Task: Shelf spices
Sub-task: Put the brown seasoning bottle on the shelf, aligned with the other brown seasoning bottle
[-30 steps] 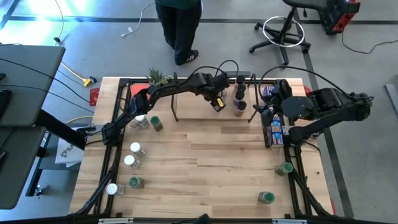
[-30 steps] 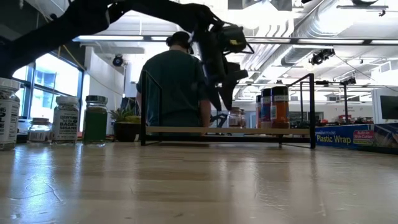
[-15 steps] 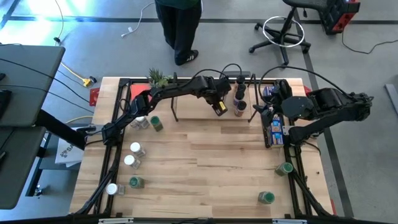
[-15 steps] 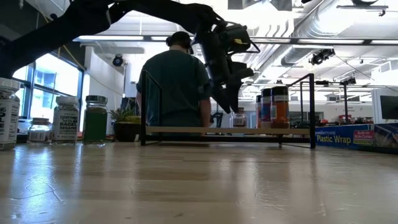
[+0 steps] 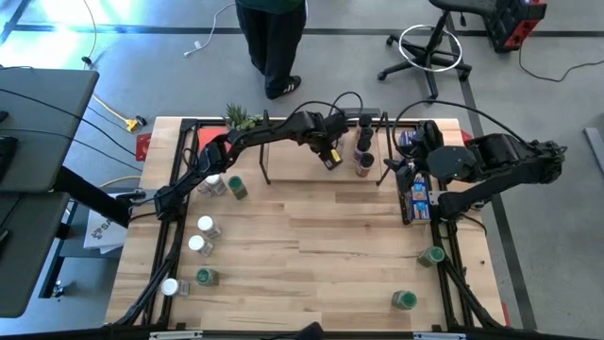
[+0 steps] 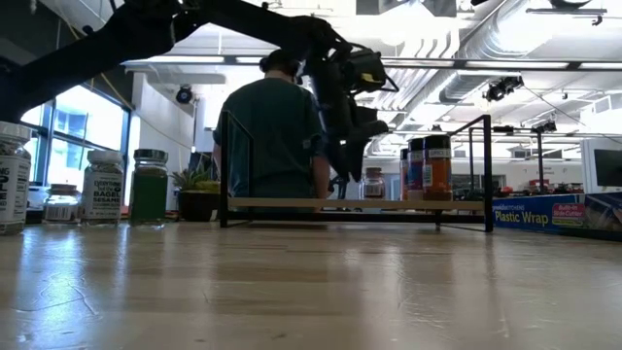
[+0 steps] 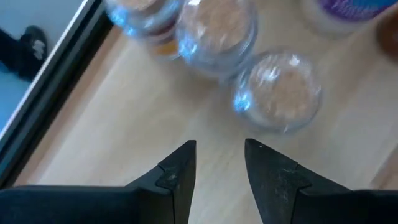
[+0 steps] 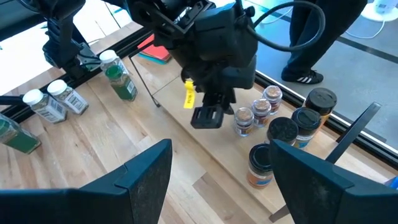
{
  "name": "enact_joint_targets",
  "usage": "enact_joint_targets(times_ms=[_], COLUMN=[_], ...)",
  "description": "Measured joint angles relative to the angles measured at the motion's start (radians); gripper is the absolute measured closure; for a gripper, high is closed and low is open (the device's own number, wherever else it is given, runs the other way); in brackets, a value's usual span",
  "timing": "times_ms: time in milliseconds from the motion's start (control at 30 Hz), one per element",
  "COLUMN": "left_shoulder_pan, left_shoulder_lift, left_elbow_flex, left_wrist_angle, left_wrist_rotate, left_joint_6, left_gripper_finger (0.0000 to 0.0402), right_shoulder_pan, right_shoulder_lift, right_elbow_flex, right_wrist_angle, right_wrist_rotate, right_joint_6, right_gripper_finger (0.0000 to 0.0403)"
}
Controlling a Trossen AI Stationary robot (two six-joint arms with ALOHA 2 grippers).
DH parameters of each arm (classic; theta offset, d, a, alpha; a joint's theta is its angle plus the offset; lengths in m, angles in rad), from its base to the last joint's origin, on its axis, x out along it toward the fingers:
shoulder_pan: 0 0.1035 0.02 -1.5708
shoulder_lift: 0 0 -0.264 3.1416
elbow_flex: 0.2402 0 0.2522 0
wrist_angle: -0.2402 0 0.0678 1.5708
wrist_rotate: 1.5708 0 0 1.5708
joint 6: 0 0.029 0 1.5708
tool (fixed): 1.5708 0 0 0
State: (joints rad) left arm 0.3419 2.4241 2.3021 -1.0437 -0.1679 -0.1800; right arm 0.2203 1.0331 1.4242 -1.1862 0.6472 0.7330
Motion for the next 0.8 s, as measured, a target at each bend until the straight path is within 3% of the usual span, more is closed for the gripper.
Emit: enact_joint_targets(times_ms=[100, 800], left_shoulder_pan=[-0.001, -0.043], left_shoulder_lift=[0.001, 0.001], left_elbow_flex=[0.000, 0.001], left_wrist_angle=[0.024, 0.085], left_wrist_rotate=[0.036, 0.035], left_joint_6=[0.010, 0.147], left_gripper_finger=[0.0271, 0.0271], right_shoulder_pan=[0.000, 0.000], right_shoulder_lift=[0.000, 0.000], right_elbow_flex=[0.000, 0.000], right_wrist_angle=[0.000, 0.000], right_wrist_rotate=[0.000, 0.000], right_joint_6=[0.003, 0.000], right_gripper_finger=[0.0139, 0.0139])
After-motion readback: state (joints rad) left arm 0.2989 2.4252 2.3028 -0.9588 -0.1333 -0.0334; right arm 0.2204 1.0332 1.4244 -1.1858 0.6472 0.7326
